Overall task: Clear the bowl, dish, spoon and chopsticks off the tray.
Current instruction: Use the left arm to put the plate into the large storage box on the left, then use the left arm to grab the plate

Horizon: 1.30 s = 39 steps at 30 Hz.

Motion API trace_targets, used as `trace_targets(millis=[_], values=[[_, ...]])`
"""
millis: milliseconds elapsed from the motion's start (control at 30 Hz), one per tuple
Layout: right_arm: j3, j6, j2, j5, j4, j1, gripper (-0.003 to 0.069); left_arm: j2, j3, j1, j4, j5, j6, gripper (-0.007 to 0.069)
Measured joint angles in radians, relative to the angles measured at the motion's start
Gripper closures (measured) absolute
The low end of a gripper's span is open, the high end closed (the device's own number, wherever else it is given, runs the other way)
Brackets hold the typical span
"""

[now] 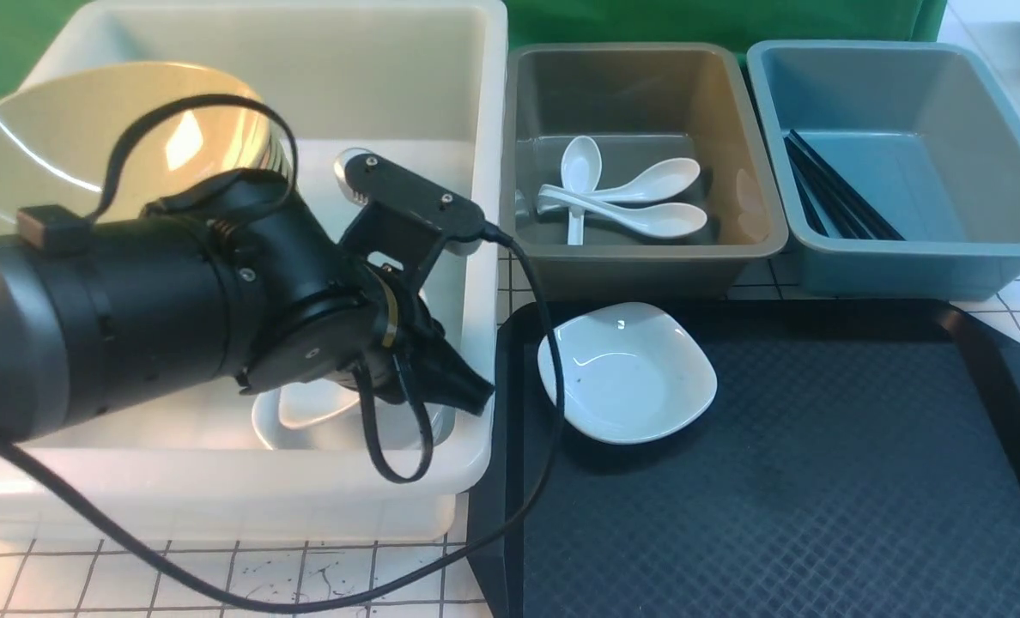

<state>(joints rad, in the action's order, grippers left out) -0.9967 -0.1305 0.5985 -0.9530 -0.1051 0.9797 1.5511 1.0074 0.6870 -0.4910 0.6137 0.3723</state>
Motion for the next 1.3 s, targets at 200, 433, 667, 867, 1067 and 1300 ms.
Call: trace_targets(millis=[200, 433, 667, 867, 1067, 1300], values=[[0.000, 0.001, 0.000, -0.012, 0.000, 0.000, 0.0612, 0.001, 0.000, 0.000, 0.042, -0.005, 0.011, 0.0486], [0.000, 0.014, 0.000, -0.018, 0.001, 0.000, 0.0612, -0.078, -0.009, 0.000, 0.050, 0.024, 0.011, 0.0217], [-0.013, 0.019, 0.000, -0.065, -0.010, 0.000, 0.0612, -0.275, -0.008, 0.000, 0.178, 0.027, 0.071, 0.0147], [-0.117, -0.071, -0.005, -0.218, -0.125, 0.000, 0.0611, -0.335, 0.113, 0.010, 0.418, 0.085, -0.013, 0.0405], [-0.144, -0.111, -0.042, -0.218, -0.136, 0.000, 0.0611, -0.188, 0.251, 0.086, 0.602, 0.147, -0.217, 0.0575], [-0.144, -0.132, -0.124, -0.218, -0.132, 0.000, 0.0611, 0.139, 0.430, 0.178, 0.643, 0.169, -0.345, 0.0491]])
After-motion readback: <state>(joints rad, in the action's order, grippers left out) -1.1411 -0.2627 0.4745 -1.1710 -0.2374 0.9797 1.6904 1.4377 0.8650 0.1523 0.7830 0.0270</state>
